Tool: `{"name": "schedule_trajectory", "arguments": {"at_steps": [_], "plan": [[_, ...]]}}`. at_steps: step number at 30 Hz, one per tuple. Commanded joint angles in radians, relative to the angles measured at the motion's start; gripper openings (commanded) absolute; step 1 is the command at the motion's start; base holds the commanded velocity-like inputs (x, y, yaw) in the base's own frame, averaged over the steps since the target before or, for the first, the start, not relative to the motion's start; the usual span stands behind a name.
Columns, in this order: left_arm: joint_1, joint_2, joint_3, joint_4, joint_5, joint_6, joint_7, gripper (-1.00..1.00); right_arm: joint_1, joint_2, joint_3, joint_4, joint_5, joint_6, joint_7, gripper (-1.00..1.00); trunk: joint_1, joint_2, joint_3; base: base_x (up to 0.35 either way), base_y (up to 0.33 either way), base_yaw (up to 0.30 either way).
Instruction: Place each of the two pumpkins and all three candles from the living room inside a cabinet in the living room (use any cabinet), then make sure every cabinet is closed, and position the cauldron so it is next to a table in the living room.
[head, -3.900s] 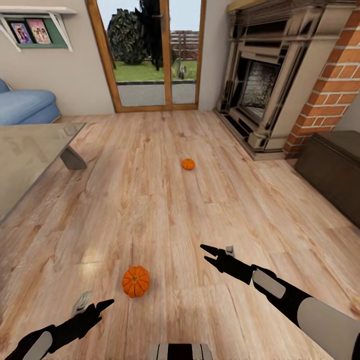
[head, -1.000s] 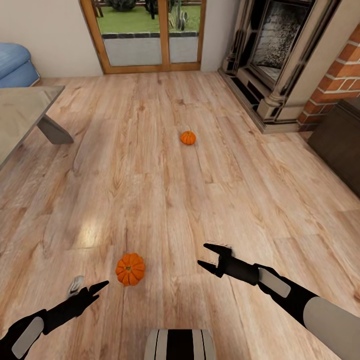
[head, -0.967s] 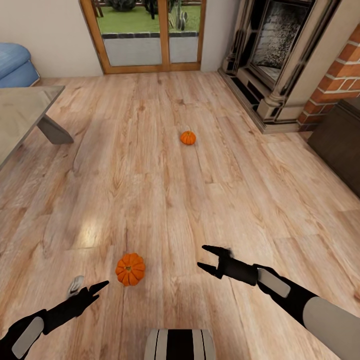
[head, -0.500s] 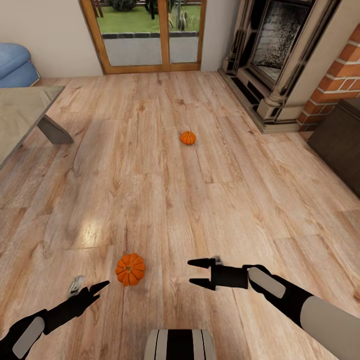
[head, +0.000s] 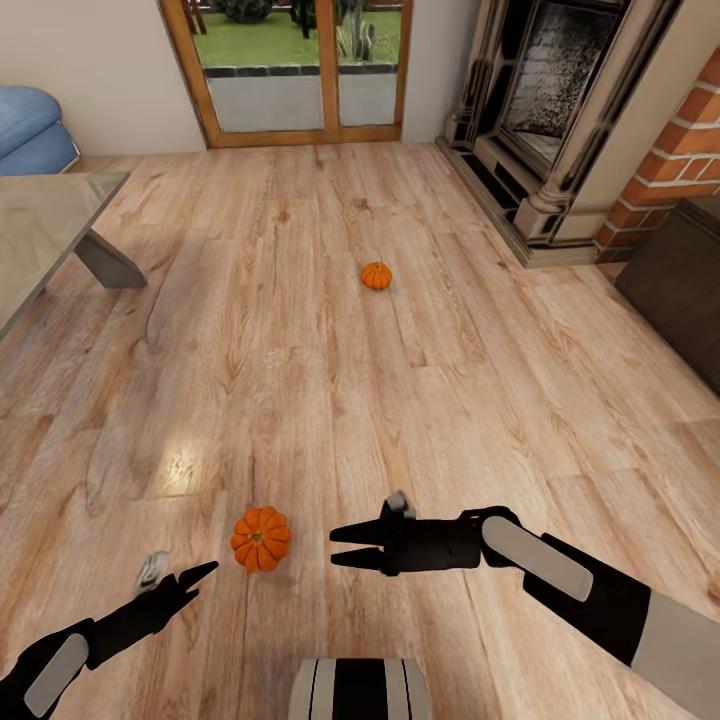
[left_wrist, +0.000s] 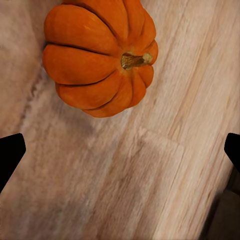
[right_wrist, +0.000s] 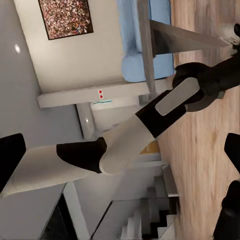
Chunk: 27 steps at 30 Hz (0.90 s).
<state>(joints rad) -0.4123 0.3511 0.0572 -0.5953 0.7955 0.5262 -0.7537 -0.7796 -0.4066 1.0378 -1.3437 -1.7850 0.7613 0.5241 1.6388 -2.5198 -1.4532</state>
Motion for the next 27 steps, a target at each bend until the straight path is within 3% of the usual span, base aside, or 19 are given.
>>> {"name": "schedule_trajectory", "arguments": {"at_steps": [1, 4, 10, 27], "plan": [[0.0, -0.001, 0.001, 0.0, 0.005, 0.008, -0.001, 1.0, -0.001, -0.009, 0.002, -0.019, -0.007, -0.002, -0.002, 1.0, 0.0, 0.0, -0.001, 0.0, 0.0, 0.0], [0.0, -0.001, 0.001, 0.0, 0.005, 0.008, -0.001, 1.0, -0.001, -0.033, 0.002, -0.048, -0.013, -0.031, -0.005, 1.0, 0.0, 0.0, -0.001, 0.0, 0.0, 0.0], [0.0, 0.0, 0.001, 0.0, 0.005, 0.008, -0.001, 1.0, -0.001, -0.054, 0.002, -0.091, -0.015, -0.082, -0.005, 1.0, 0.0, 0.0, -0.001, 0.002, 0.0, 0.0], [0.0, 0.002, 0.003, 0.0, 0.005, 0.008, -0.001, 1.0, -0.001, -0.06, 0.002, -0.104, -0.013, -0.088, -0.012, 1.0, 0.0, 0.0, -0.001, 0.093, 0.04, 0.0]]}}
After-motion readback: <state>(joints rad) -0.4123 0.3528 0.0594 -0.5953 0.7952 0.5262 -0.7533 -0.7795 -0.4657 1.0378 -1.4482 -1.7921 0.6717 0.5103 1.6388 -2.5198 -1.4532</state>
